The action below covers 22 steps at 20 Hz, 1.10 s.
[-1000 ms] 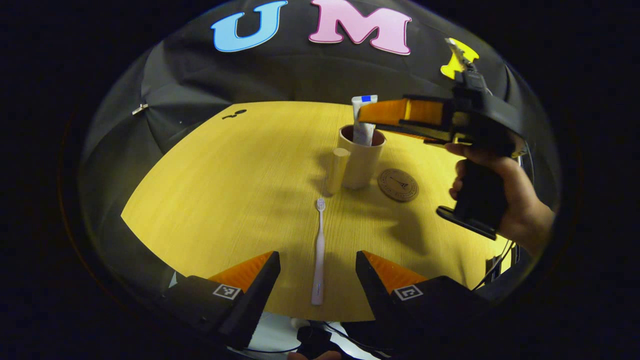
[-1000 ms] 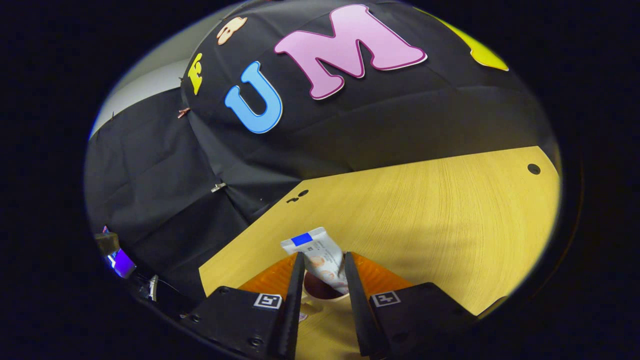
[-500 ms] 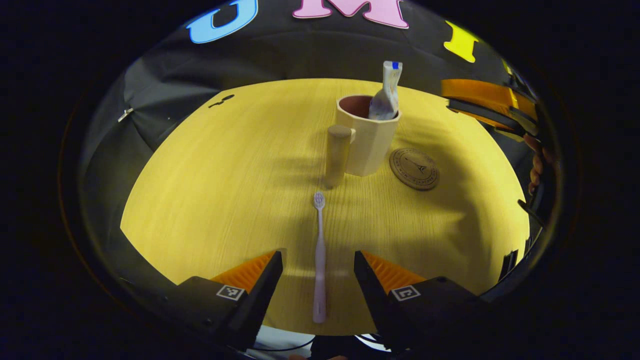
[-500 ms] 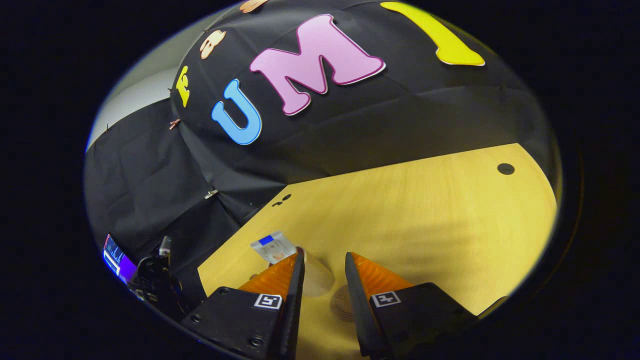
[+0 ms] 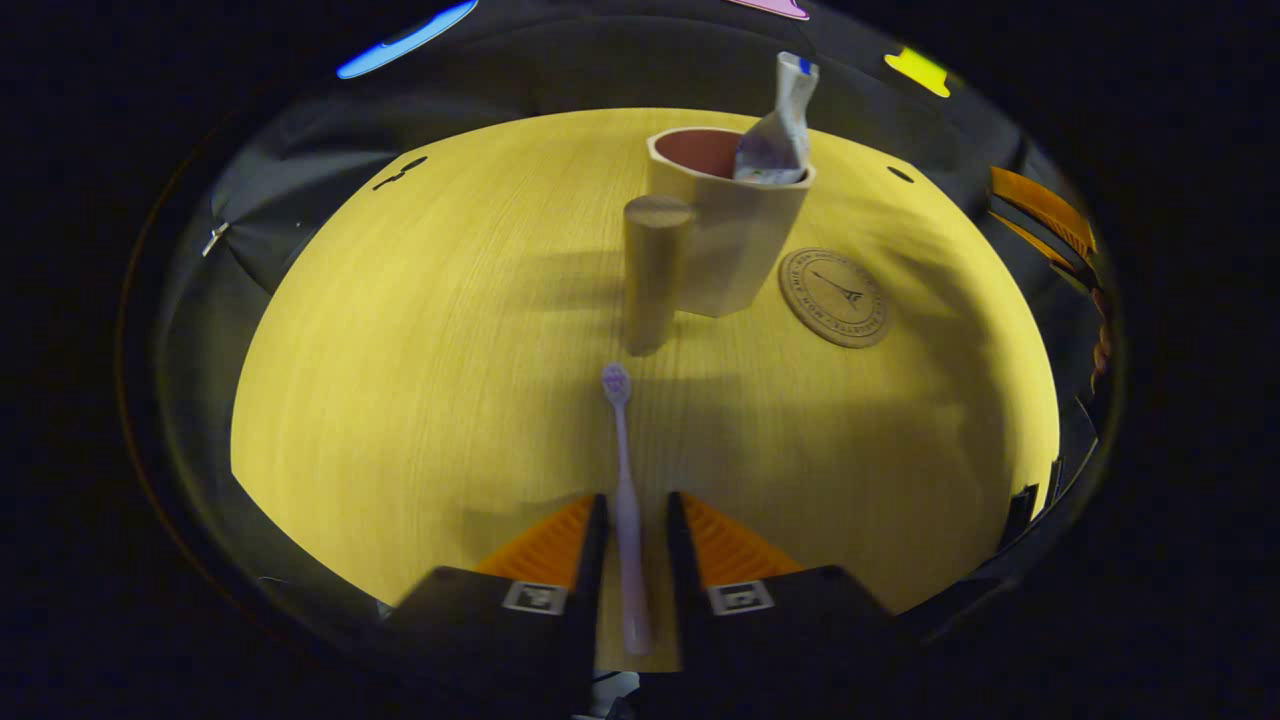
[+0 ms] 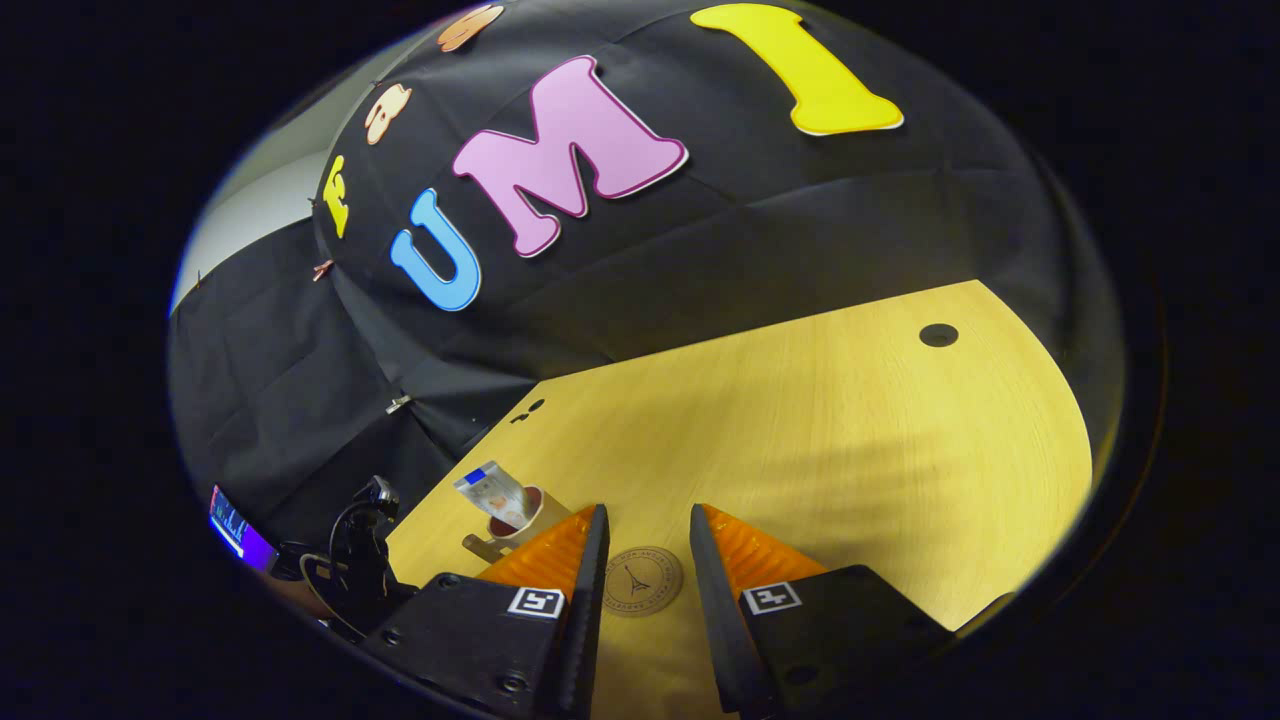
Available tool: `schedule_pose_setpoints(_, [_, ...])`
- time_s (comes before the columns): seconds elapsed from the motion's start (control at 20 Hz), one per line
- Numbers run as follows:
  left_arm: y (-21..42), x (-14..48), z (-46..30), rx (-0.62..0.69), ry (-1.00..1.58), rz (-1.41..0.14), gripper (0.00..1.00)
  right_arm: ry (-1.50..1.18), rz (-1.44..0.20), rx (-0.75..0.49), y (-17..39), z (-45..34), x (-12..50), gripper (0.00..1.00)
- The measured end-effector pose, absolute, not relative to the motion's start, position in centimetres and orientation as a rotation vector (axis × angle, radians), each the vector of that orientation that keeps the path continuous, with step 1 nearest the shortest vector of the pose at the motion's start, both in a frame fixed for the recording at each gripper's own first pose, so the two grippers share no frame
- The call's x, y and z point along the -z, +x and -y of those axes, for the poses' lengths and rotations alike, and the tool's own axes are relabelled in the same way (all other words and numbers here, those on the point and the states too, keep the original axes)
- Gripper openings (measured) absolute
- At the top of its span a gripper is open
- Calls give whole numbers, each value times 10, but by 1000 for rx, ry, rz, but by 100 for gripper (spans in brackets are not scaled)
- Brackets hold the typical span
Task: Put the toothbrush and toothpaste on the desktop into the cup, then pick up the cup and place it on the coaster on the desktop.
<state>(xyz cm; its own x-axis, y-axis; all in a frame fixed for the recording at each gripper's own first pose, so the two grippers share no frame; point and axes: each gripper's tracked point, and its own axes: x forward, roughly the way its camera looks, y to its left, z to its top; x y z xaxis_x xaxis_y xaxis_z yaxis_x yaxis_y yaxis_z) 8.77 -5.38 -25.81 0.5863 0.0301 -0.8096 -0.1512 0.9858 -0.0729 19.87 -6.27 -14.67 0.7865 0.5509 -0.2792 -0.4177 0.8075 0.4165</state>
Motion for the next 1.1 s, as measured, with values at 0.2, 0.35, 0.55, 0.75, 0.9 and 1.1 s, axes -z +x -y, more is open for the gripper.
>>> schedule_pose_setpoints(0.2, [92, 255, 57, -25, -40, -919, 10, 354, -421, -515, 191, 70, 156, 50])
schedule_pose_setpoints(0.35, [93, 251, 56, 12, -140, -867, 6, 365, -445, -503, 176, 71, 162, 49])
schedule_pose_setpoints(0.55, [93, 228, 41, 29, -193, -758, 6, 345, -452, -473, 156, 76, 161, 50])
schedule_pose_setpoints(0.75, [88, 191, 39, 81, -179, -649, 6, 326, -455, -449, 140, 75, 156, 50])
schedule_pose_setpoints(0.9, [76, 155, 39, 113, -206, -557, 6, 337, -443, -429, 130, 74, 148, 50])
schedule_pose_setpoints(1.1, [81, 85, 41, 170, -220, -362, 6, 333, -433, -406, 112, 75, 140, 50])
